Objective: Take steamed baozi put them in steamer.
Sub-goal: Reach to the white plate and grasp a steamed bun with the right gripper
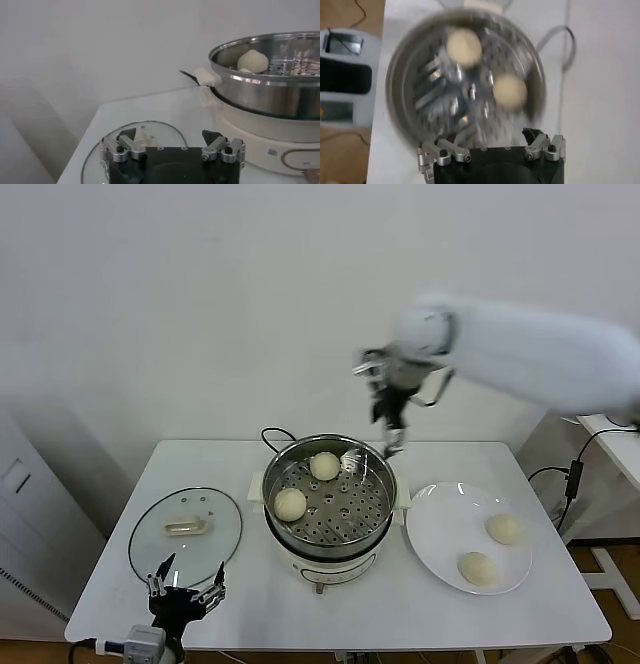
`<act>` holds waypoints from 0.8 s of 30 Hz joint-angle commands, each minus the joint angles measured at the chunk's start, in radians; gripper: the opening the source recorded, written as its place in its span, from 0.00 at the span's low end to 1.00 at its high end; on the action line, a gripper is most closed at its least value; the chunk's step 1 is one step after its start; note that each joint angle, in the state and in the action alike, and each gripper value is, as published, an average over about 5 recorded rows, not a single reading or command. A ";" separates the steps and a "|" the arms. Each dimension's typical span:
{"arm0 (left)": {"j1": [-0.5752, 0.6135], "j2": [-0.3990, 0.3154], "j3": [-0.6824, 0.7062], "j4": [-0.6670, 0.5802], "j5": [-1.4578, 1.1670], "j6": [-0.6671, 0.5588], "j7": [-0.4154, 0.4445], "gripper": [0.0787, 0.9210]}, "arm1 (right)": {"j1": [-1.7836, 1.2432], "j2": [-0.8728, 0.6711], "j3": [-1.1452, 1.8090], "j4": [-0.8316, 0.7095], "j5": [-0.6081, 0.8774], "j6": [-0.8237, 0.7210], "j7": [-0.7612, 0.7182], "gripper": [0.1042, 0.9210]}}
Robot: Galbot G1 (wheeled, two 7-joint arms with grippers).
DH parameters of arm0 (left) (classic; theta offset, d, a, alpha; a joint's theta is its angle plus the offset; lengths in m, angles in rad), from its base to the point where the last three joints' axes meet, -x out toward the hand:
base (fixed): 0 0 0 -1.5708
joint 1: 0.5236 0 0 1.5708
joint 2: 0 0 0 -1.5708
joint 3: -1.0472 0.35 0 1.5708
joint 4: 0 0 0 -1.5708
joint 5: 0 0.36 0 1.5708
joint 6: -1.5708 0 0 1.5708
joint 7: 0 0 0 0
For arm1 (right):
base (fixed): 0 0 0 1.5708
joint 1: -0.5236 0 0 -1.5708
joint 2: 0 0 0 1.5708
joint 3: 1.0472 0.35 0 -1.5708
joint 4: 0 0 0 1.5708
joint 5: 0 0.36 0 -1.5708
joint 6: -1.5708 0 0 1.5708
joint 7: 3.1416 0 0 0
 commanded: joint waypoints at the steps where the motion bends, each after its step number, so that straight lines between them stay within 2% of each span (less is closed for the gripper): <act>1: 0.014 -0.018 0.001 0.001 -0.024 -0.015 -0.005 0.88 | 0.083 -0.412 -0.097 0.160 -0.192 0.181 -0.107 0.88; 6: 0.027 -0.019 -0.006 0.002 -0.040 -0.030 -0.012 0.88 | -0.278 -0.483 0.189 0.198 -0.322 0.219 -0.101 0.88; 13: 0.022 -0.021 -0.003 0.013 -0.028 -0.034 -0.010 0.88 | -0.744 -0.454 0.542 0.199 -0.432 0.259 -0.058 0.88; 24: 0.034 -0.023 0.002 0.019 -0.024 -0.034 -0.008 0.88 | -1.026 -0.372 0.789 0.096 -0.544 0.239 -0.019 0.88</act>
